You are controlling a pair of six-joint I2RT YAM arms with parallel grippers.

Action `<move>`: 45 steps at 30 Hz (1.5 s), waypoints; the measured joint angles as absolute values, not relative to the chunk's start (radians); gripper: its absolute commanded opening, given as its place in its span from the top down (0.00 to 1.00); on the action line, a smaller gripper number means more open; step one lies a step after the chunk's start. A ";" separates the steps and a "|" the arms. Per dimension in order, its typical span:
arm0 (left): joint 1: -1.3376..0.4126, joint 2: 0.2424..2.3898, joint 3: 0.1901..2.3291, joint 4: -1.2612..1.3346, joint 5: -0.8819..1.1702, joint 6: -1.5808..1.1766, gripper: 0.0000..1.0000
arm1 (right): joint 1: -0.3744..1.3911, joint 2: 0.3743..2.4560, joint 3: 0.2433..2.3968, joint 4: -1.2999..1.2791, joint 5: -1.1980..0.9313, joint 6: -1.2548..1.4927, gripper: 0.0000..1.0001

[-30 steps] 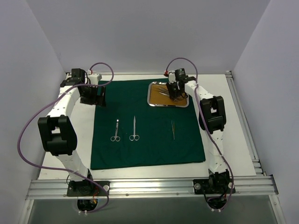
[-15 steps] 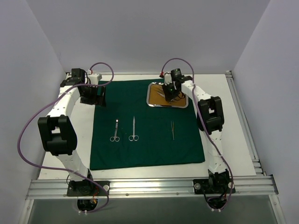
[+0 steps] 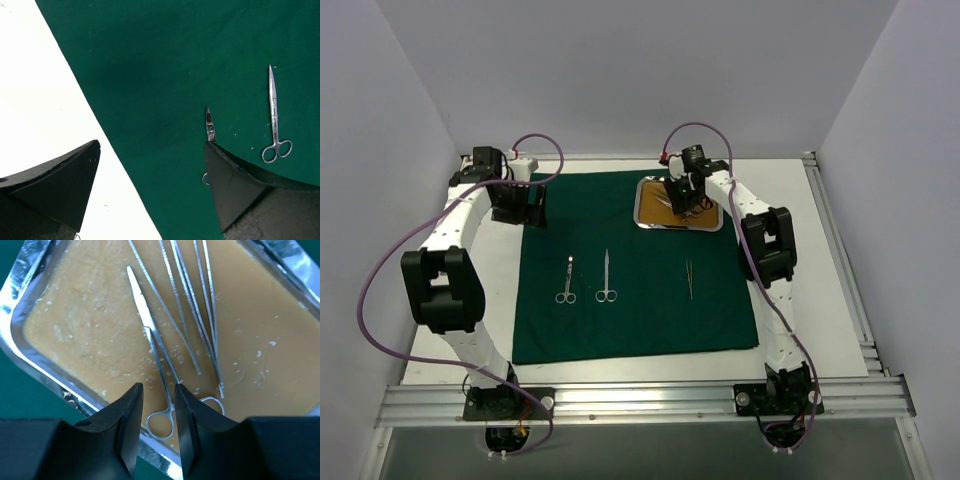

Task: Open and lay out the surgical kit
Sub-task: Pick up the medical item from the container.

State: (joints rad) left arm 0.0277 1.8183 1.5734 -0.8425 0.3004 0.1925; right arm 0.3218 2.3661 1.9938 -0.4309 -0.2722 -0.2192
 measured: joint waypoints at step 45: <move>0.028 1.818 1.573 -0.849 0.303 0.193 0.06 | 0.320 2.418 2.089 -0.502 -0.264 -0.337 1.00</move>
State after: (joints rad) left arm 0.0277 1.8183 1.5734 -0.8486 0.3035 0.1932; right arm 0.3202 2.4184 2.0888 -0.5022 -0.2642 -0.3370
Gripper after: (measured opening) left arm 0.939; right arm 0.111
